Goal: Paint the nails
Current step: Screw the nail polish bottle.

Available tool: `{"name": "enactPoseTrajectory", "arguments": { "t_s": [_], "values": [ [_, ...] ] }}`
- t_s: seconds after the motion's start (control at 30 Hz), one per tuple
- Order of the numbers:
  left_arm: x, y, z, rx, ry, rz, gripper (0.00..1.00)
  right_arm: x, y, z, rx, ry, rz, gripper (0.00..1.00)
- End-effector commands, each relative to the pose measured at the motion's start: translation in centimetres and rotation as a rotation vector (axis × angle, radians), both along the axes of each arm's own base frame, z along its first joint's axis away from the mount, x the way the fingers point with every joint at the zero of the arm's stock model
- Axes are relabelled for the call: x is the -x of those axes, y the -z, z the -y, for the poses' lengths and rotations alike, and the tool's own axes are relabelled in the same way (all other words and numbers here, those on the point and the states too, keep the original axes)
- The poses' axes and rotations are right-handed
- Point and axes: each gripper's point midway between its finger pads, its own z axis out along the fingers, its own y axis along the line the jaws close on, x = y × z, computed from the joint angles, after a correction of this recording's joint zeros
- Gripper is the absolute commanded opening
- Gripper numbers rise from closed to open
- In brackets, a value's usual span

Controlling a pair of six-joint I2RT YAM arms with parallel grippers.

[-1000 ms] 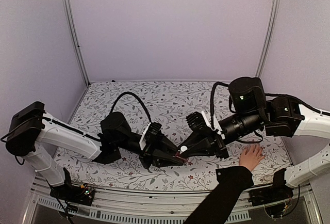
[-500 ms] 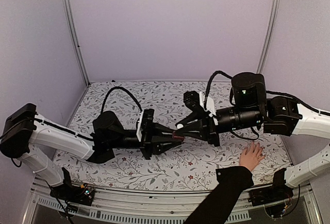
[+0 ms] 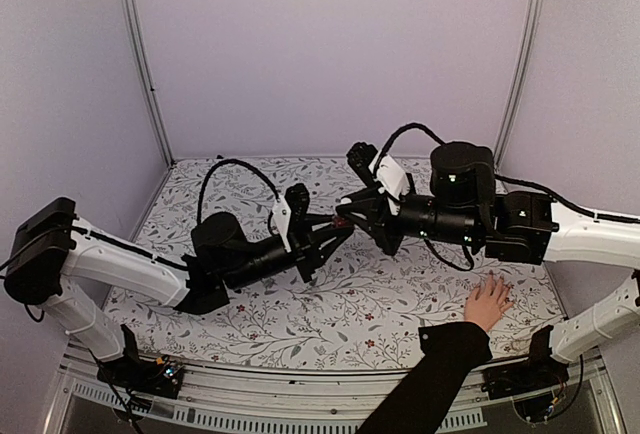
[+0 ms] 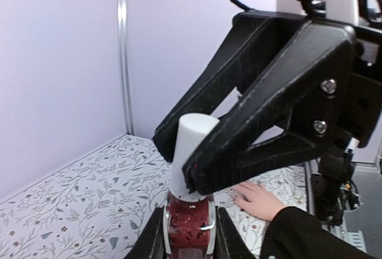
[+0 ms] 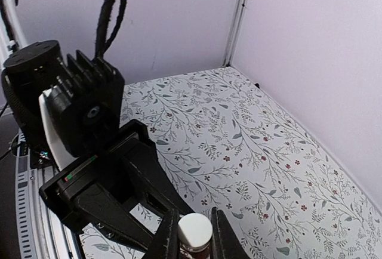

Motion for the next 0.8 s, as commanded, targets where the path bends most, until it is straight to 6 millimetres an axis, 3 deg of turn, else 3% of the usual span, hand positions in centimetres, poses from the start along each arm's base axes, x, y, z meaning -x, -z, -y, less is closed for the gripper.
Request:
{"name": "enactPoseTrajectory", "arguments": {
  "t_s": [0.0, 0.2, 0.37, 0.5, 0.77],
  "values": [
    [-2.4, -4.4, -0.3, 0.125, -0.178, 0.052, 0.0, -2.2, 4.5, -0.2, 0.093, 0.128, -0.054, 0.0],
    [-3.5, -3.9, 0.1, 0.109, -0.263, 0.054, 0.0, -3.5, 4.5, -0.5, 0.041, 0.195, -0.08, 0.0],
    [-3.7, -3.5, -0.1, 0.093, -0.273, 0.032, 0.0, -3.4, 4.1, -0.2, 0.021, 0.194, -0.088, 0.02],
    [-2.9, -3.0, -0.1, 0.076, -0.204, 0.034, 0.0, -3.2, 2.4, 0.7, -0.02, 0.187, -0.07, 0.14],
    [-1.2, -2.3, 0.9, 0.039, -0.05, 0.006, 0.0, -1.8, -1.3, 2.9, -0.116, 0.151, -0.016, 0.48]
  ]
}}
